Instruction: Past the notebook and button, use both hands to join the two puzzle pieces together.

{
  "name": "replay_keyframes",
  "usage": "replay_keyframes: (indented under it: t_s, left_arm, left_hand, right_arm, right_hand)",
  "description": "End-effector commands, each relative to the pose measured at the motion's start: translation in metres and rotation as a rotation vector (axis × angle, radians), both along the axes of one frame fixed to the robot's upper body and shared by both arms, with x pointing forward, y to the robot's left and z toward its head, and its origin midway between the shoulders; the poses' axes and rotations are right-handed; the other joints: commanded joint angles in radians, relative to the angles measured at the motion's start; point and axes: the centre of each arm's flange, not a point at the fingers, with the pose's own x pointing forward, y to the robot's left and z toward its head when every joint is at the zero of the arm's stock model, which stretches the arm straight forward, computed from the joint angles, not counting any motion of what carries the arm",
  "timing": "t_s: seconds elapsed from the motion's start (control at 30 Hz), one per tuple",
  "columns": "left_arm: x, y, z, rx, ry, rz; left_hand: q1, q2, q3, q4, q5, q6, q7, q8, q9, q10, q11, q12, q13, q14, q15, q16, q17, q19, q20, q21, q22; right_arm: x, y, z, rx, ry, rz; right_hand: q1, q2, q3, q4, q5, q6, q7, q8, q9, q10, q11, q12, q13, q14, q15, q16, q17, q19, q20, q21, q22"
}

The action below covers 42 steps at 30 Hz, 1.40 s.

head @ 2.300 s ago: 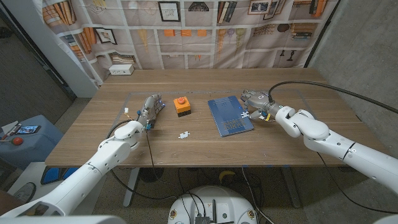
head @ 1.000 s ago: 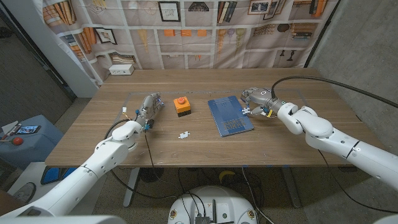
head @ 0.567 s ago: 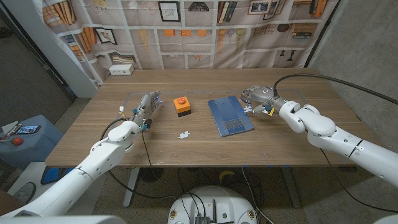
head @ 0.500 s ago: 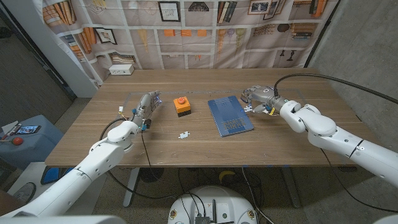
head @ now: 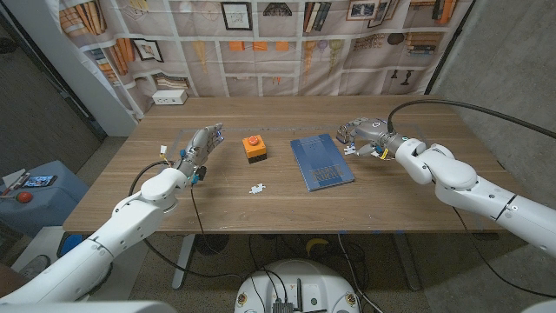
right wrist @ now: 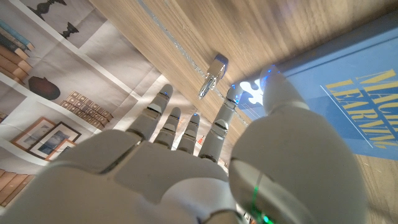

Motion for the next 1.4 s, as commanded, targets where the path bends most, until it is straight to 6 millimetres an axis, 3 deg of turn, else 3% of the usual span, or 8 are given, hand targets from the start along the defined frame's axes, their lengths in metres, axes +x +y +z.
replay_keyframes:
  t_s: [0.03, 0.33, 0.57, 0.8, 1.13, 1.4]
  left_arm:
    - [-0.024, 0.004, 0.006, 0.127, -0.059, 0.036]
    - [-0.039, 0.007, 0.008, 0.225, -0.117, 0.058]
    - [-0.056, 0.007, 0.004, 0.312, -0.166, 0.107]
    - [-0.067, 0.010, 0.003, 0.437, -0.188, 0.108]
    - [-0.077, 0.009, -0.004, 0.633, -0.236, 0.150]
    - [-0.082, 0.001, -0.011, 0.805, -0.317, 0.184]
  left_hand:
    - [0.015, 0.080, 0.004, -0.009, -0.002, 0.026, -0.005, 0.008, 0.005, 0.017, -0.004, 0.009, 0.004, 0.012, -0.005, 0.007, 0.003, 0.013, -0.002, 0.004, 0.002]
    - [0.009, 0.080, 0.008, -0.001, -0.002, 0.056, -0.013, 0.010, 0.006, 0.034, -0.005, 0.010, 0.004, 0.026, -0.010, 0.008, 0.006, 0.026, -0.002, 0.006, 0.002]
    - [0.008, 0.084, 0.003, 0.001, -0.003, 0.074, -0.020, 0.005, 0.006, 0.042, -0.013, 0.006, 0.004, -0.018, -0.027, -0.004, 0.008, -0.011, -0.038, -0.010, 0.002]
    - [-0.001, 0.088, -0.001, 0.016, -0.004, 0.077, -0.037, -0.001, 0.005, 0.048, -0.024, 0.004, 0.004, -0.015, -0.039, 0.002, 0.012, -0.010, -0.044, -0.008, 0.002]
    - [-0.019, 0.088, 0.006, 0.048, 0.000, 0.061, -0.059, -0.014, 0.005, 0.054, -0.036, 0.001, 0.003, 0.009, -0.052, 0.010, 0.012, 0.022, -0.058, 0.002, 0.001]
    - [-0.010, 0.096, 0.022, 0.047, 0.002, 0.065, -0.066, -0.014, 0.005, 0.063, -0.036, 0.001, 0.003, 0.024, -0.061, 0.008, 0.007, 0.039, -0.064, 0.006, 0.001]
  right_arm:
    - [-0.012, -0.008, 0.007, 0.021, 0.009, -0.014]
    - [-0.010, -0.015, 0.015, 0.027, 0.030, -0.004]
    - [-0.009, -0.018, 0.015, 0.015, 0.015, -0.003]
    - [-0.011, -0.016, 0.012, 0.004, 0.007, -0.008]
    - [-0.025, 0.019, 0.006, 0.007, 0.002, -0.010]
    - [-0.025, 0.045, 0.006, 0.022, 0.001, -0.027]
  right_hand:
    - [0.004, 0.009, -0.003, 0.001, 0.002, 0.008, 0.002, 0.004, 0.005, 0.006, -0.001, -0.002, 0.001, 0.009, 0.001, 0.009, 0.004, 0.011, 0.002, -0.002, 0.004]
    - [0.004, 0.010, -0.005, 0.002, 0.002, 0.006, 0.002, 0.003, 0.005, 0.008, -0.002, -0.004, 0.002, 0.010, 0.003, 0.009, 0.005, 0.011, 0.001, -0.003, 0.004]
    - [0.003, 0.011, -0.007, 0.003, 0.001, 0.005, 0.002, 0.002, 0.004, 0.010, -0.001, -0.005, 0.002, 0.010, 0.001, 0.009, 0.006, 0.015, 0.005, -0.002, 0.005]
    - [0.002, 0.011, -0.009, 0.004, 0.001, 0.004, 0.002, 0.001, 0.004, 0.011, -0.001, -0.007, 0.002, 0.010, 0.003, 0.009, 0.007, 0.016, 0.006, -0.003, 0.005]
    - [0.001, 0.013, -0.010, 0.005, 0.001, 0.004, 0.002, 0.001, 0.003, 0.015, -0.002, -0.008, 0.002, 0.011, 0.004, 0.009, 0.008, 0.016, 0.006, -0.004, 0.005]
    - [0.001, 0.015, -0.012, 0.005, 0.000, 0.004, 0.002, 0.000, 0.003, 0.019, 0.000, -0.009, 0.003, 0.008, 0.007, 0.007, 0.009, 0.017, 0.007, -0.004, 0.005]
